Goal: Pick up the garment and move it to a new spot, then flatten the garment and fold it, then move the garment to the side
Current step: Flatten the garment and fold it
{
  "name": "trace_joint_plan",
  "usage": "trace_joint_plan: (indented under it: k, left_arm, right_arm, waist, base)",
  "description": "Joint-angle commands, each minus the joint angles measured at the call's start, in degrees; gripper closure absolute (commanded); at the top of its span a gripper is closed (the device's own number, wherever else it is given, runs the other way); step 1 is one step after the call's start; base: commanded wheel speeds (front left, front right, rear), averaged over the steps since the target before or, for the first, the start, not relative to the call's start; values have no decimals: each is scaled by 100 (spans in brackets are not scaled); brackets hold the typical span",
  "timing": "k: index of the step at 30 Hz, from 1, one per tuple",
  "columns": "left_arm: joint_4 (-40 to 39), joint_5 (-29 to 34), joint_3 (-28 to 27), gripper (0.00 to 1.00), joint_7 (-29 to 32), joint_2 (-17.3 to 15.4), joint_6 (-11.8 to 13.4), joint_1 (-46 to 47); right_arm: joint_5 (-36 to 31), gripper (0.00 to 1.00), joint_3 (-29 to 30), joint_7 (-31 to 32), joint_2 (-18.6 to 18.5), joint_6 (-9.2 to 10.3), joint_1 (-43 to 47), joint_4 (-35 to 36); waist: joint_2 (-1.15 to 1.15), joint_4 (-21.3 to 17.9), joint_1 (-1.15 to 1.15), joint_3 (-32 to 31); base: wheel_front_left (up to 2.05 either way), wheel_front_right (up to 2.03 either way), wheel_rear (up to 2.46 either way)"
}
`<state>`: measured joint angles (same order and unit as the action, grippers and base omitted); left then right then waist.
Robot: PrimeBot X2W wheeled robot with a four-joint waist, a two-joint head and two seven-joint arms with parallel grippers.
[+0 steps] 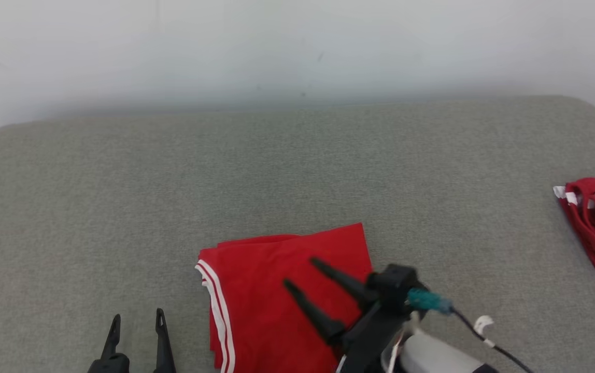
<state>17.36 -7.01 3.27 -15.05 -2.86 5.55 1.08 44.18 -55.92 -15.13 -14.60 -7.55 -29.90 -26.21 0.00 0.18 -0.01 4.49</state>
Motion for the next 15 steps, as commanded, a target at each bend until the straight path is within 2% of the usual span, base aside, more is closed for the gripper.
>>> trace_joint_plan:
  k: [1,9,15]
  left_arm:
    - [-28,19,-30,0,-16,-3,14,-74]
    - [-66,90,-182,0,-16,-2,-13,-62]
    - [-88,132,-295,0,-16,-3,-15,-72]
  right_arm:
    - [-180,0,251,5,-1,17,137,-48]
    - [-1696,0,2636,6,312,17,859,-218]
    - [-2461,0,3780,5,570,17,1368,-69]
  waist:
    - [0,-130,1,-20]
    - [0,-369,1,-40]
    - [0,-487,1,-36]
  base:
    - [0,0,0]
    - [0,0,0]
    - [0,0,0]
